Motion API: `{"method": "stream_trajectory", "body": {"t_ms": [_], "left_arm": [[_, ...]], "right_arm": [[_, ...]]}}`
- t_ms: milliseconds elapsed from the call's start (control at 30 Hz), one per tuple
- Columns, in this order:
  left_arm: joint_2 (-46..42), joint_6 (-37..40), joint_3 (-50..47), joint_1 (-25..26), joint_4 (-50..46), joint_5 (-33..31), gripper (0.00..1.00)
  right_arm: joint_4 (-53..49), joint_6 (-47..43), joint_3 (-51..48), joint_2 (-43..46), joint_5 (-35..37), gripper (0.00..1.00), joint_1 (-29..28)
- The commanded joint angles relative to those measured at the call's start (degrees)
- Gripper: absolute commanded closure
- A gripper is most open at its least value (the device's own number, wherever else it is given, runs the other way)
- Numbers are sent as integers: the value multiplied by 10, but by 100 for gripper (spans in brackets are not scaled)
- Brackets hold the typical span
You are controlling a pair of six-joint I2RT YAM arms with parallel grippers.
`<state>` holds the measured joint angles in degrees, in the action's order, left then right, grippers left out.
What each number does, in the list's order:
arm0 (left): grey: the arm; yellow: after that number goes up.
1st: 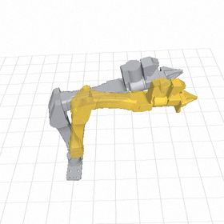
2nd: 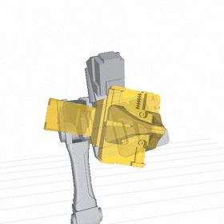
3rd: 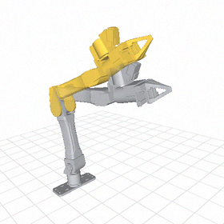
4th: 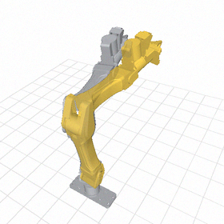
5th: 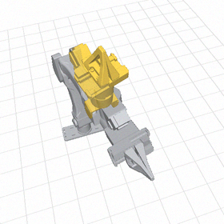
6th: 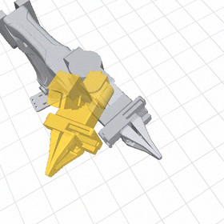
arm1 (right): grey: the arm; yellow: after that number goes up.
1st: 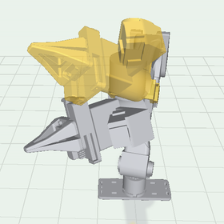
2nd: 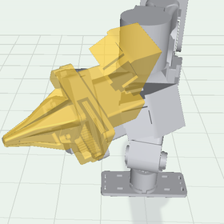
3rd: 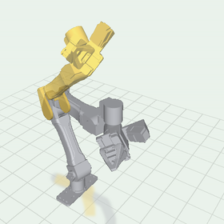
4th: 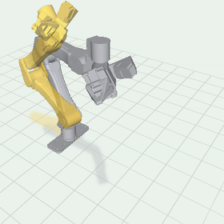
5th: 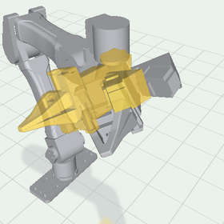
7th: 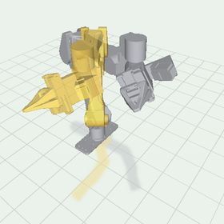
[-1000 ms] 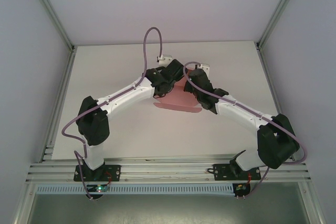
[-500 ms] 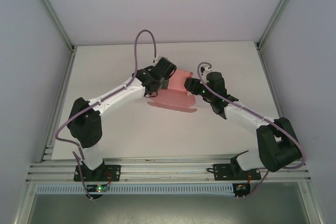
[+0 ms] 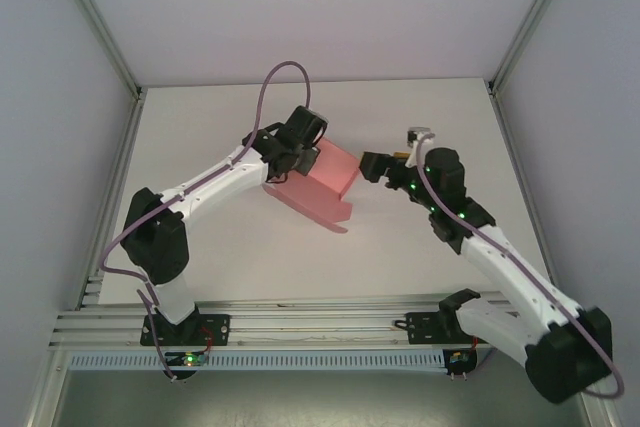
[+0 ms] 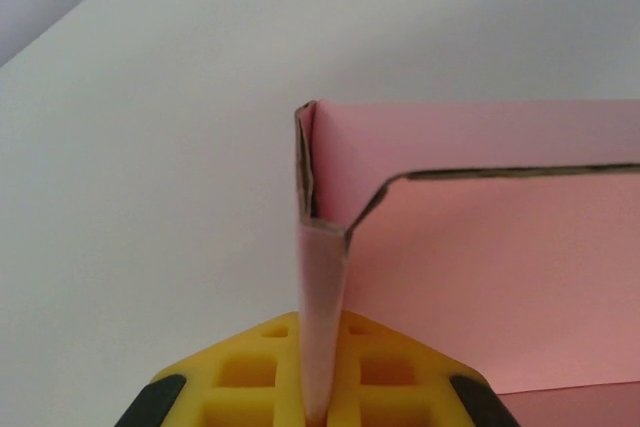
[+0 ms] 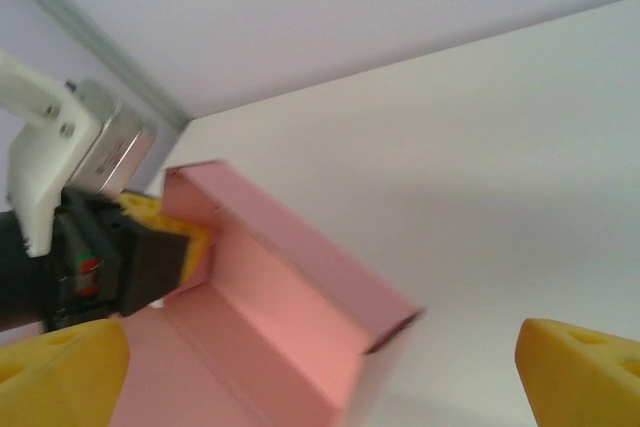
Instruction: Assemble paper box
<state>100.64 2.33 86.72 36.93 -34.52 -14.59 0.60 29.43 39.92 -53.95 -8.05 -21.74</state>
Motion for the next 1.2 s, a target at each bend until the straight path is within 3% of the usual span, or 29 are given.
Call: {"method": "stream_trajectory", "body": {"t_ms": [0, 267, 400, 600, 933, 1167], "left_arm": [[-5, 204, -11, -12, -50, 75, 100], [86, 434, 122, -16, -284, 217, 100], [123, 486, 147, -10, -286, 166, 100], [186, 516, 215, -4, -319, 160, 100], [271, 528, 243, 16, -268, 119, 100], [304, 530, 251, 30, -273, 99, 85]], "right_arm": [[-116, -37, -24, 60, 104, 1, 13], [-181, -42, -60, 150, 97, 2, 82], [-193, -51, -60, 148, 79, 2, 105], [-200, -49, -61, 137, 70, 2, 117], [-205, -52, -68, 137, 70, 2, 126], [-205, -46, -73, 136, 66, 2, 129]]}}
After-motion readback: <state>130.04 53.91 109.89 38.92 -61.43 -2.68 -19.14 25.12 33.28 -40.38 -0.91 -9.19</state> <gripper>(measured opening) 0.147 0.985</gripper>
